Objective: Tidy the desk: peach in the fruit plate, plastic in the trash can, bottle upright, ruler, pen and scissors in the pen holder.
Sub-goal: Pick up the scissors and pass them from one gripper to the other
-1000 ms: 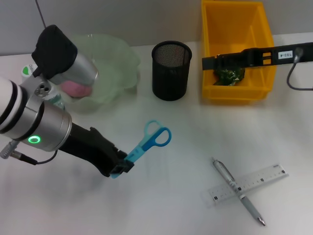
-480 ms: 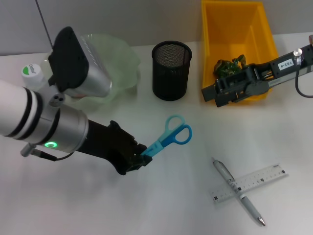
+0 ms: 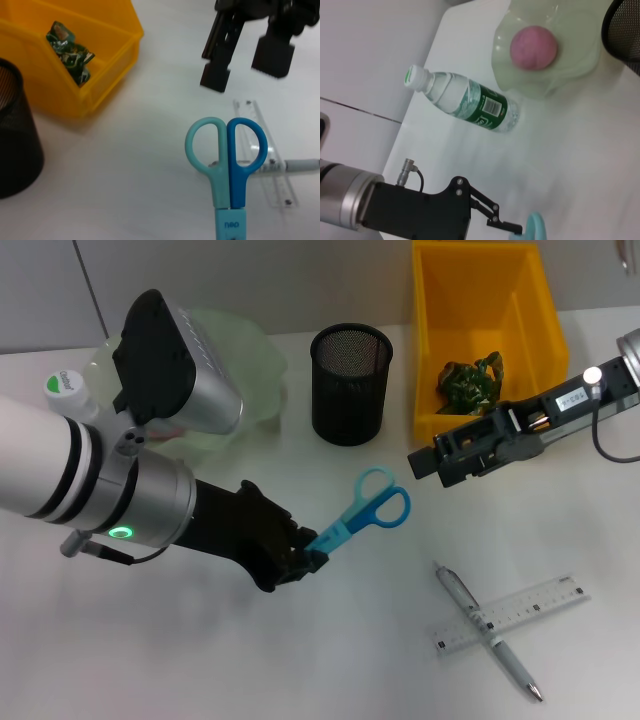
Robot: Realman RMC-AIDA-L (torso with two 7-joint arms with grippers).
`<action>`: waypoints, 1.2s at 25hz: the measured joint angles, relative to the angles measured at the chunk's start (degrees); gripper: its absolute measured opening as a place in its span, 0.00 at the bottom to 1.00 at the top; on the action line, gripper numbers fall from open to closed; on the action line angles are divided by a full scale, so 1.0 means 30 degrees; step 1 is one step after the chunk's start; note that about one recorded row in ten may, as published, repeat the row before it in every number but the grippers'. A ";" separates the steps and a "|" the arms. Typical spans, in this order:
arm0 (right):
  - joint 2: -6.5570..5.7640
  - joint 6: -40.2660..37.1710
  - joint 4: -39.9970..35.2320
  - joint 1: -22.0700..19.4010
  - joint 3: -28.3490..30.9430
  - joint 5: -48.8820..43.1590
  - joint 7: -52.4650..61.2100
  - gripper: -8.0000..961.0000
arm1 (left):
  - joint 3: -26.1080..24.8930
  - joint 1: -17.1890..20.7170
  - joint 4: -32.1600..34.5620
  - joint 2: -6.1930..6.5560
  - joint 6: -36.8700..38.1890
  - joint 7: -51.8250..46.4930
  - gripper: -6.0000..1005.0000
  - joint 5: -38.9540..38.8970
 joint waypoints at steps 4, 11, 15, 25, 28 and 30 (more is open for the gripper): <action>0.0188 0.0121 -0.0001 0.0004 -0.0065 -0.0010 -0.0143 0.85 | 0.0299 -0.0026 -0.0111 -0.0001 -0.0223 0.0219 0.21 -0.0833; 0.0650 0.0716 -0.0002 0.0019 -0.0304 -0.0044 -0.0398 0.85 | 0.0724 -0.0089 -0.0192 -0.0031 -0.0824 0.0181 0.21 -0.1036; 0.0870 0.0883 -0.0042 0.0058 -0.0376 -0.0044 -0.0654 0.85 | 0.0768 -0.0178 -0.0230 -0.0032 -0.1007 0.0034 0.21 -0.1058; 0.1104 0.1173 -0.0074 0.0324 -0.0754 -0.0044 -0.1210 0.85 | 0.0766 -0.0370 -0.0339 -0.0020 -0.1029 -0.0063 0.21 -0.1083; 0.1129 0.1208 -0.0037 0.0375 -0.0770 -0.0045 -0.1349 0.85 | 0.0765 -0.0467 -0.0458 -0.0018 -0.1030 -0.0065 0.21 -0.1103; 0.1133 0.1328 -0.0015 0.0401 -0.0776 -0.0103 -0.1373 0.80 | 0.0765 -0.0544 -0.0534 -0.0004 -0.1023 -0.0067 0.21 -0.1108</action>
